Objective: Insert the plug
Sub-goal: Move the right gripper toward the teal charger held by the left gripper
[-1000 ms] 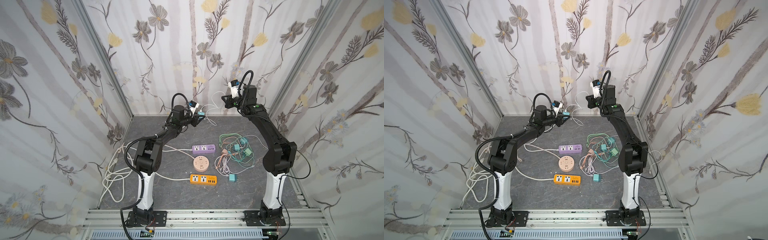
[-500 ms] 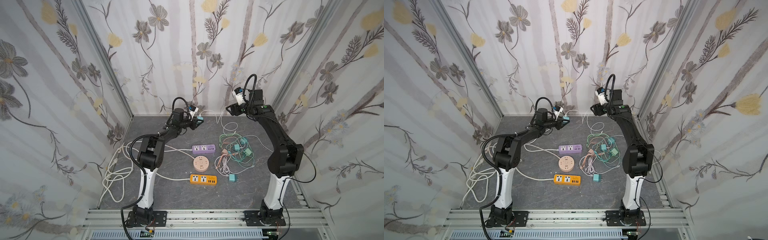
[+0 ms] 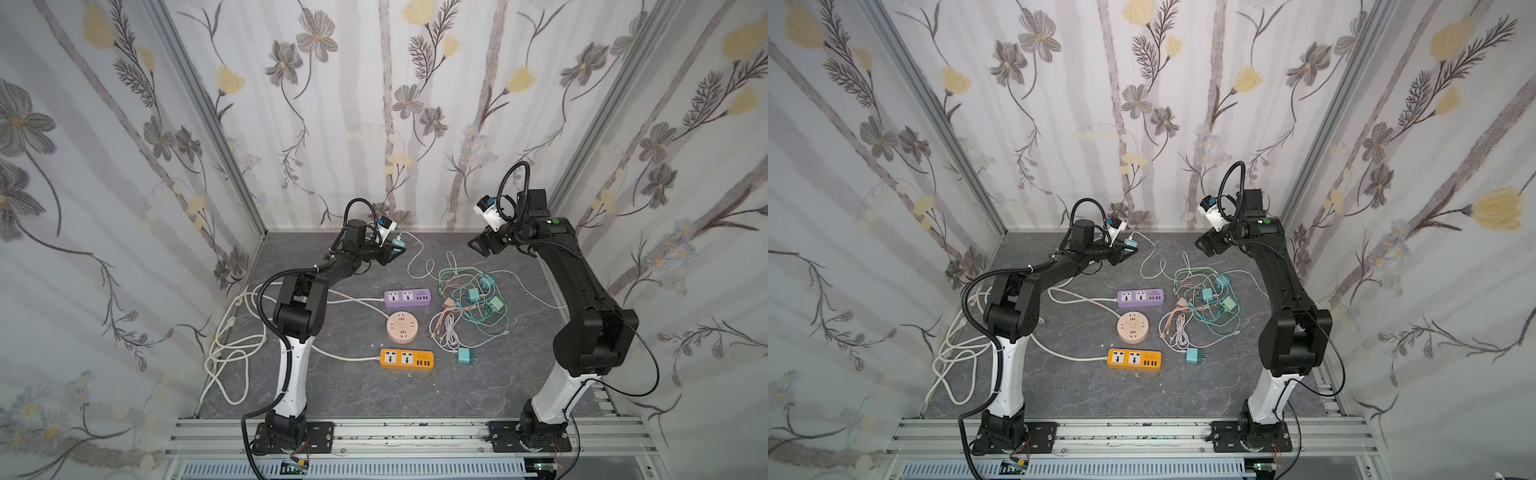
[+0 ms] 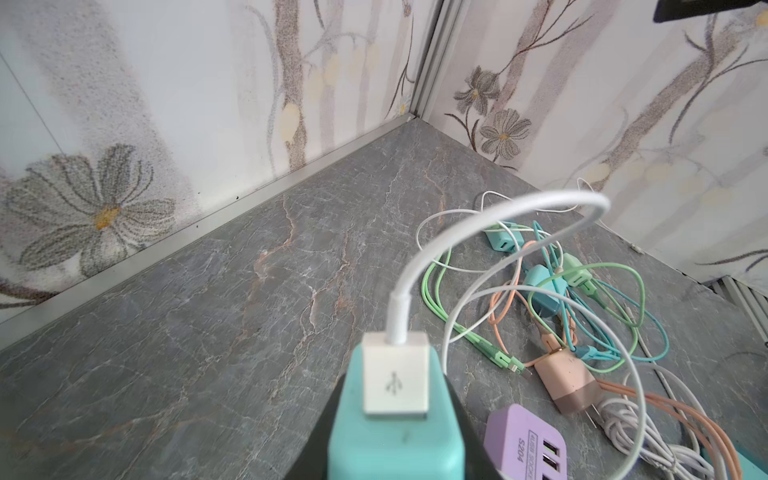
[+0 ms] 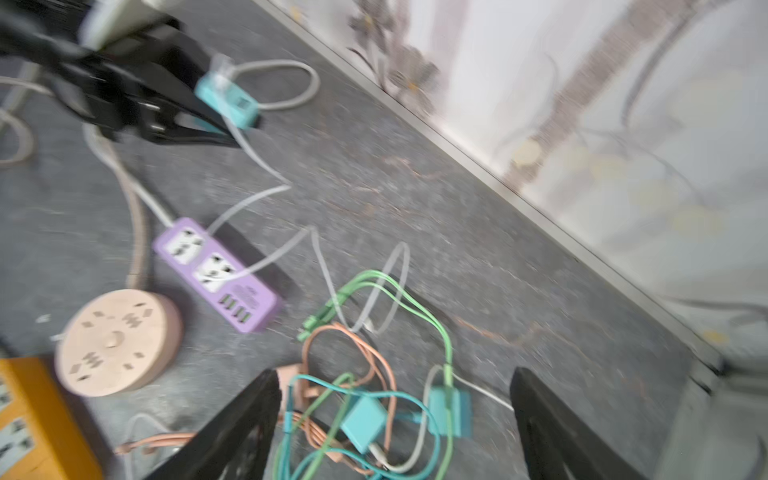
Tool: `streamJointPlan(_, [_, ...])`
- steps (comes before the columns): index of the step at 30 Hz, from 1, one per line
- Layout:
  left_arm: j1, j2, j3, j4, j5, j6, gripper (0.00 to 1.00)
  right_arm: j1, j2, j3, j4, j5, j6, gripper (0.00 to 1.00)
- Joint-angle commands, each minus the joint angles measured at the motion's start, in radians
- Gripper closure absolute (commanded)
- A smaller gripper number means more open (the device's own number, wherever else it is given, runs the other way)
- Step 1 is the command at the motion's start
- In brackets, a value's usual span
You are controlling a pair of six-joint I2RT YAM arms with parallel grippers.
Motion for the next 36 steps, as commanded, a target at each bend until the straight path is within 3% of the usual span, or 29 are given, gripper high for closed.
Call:
streamJointPlan(1, [0.0, -0.024, -0.003, 0.015, 0.098, 0.029, 0.94, 0.059, 0.014, -0.001, 0.018, -0.386, -0.047, 0.15])
streamJointPlan(6, [0.0, -0.063, -0.044, 0.072, 0.197, 0.009, 0.95, 0.159, 0.12, 0.091, -0.027, -0.485, -0.118, 0.19])
streamJointPlan(17, [-0.001, -0.115, -0.08, 0.056, 0.257, 0.04, 0.95, 0.209, 0.234, 0.204, -0.122, -0.595, -0.18, 0.32])
streamJointPlan(21, [-0.002, -0.119, -0.081, 0.07, 0.278, 0.03, 0.95, 0.22, 0.258, 0.204, -0.099, -0.516, -0.177, 0.39])
streamJointPlan(27, [-0.009, -0.153, -0.144, 0.194, 0.347, 0.021, 0.95, 0.223, 0.302, 0.222, 0.008, -0.44, -0.121, 0.38])
streamJointPlan(36, [-0.01, -0.156, -0.183, 0.313, 0.43, 0.022, 0.96, 0.237, 0.362, 0.362, -0.178, -0.392, -0.254, 0.43])
